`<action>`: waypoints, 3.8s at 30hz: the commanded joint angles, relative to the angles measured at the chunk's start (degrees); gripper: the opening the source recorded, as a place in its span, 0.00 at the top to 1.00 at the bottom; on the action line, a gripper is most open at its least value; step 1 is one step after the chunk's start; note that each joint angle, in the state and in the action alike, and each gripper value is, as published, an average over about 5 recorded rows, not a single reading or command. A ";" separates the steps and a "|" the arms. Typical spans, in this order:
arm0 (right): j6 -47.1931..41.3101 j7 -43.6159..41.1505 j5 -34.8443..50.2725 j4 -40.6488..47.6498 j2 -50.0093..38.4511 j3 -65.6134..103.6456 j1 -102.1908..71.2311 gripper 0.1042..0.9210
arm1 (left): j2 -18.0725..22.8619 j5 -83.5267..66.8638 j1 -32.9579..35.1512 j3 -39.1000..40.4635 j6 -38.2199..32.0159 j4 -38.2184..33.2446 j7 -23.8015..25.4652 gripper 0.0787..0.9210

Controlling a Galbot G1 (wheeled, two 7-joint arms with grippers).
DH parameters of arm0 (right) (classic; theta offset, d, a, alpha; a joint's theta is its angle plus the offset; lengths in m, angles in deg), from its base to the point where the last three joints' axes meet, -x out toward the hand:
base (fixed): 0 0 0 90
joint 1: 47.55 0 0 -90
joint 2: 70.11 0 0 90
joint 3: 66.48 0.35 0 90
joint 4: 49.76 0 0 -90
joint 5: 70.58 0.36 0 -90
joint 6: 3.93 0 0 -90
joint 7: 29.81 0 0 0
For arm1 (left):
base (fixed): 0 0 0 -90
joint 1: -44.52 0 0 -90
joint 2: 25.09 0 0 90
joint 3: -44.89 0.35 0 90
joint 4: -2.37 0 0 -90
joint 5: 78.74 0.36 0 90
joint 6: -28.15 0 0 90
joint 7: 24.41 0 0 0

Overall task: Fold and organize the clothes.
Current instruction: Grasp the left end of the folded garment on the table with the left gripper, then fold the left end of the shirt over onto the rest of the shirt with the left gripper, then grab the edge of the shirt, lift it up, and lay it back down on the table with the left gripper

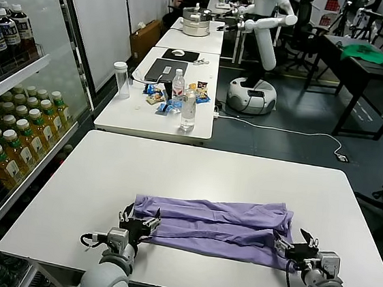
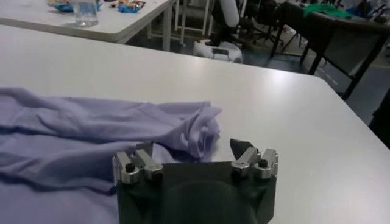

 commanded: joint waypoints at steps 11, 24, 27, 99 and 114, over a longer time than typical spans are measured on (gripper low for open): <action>0.34 -0.07 -0.95 -0.98 1.09 0.62 -2.54 0.12 | 5.63 6.19 0.57 -0.14 -3.19 7.95 -2.19 0.27; 0.31 0.00 -0.92 -1.12 1.27 0.63 -2.42 0.12 | 2.13 3.35 -0.38 -2.46 -4.91 9.60 -1.02 0.71; 0.32 0.03 -0.89 -1.20 1.29 0.72 -2.43 0.12 | -0.30 1.32 -0.96 -4.19 -5.21 9.35 -0.29 0.81; 1.43 -0.29 -1.84 -0.74 1.08 0.05 -1.08 0.12 | 4.82 -28.16 -11.75 5.48 -7.64 1.42 11.24 0.47; 1.72 -0.39 -1.86 -0.03 1.31 -0.79 0.27 0.12 | -3.30 8.66 -4.32 0.42 -10.38 7.41 5.48 0.12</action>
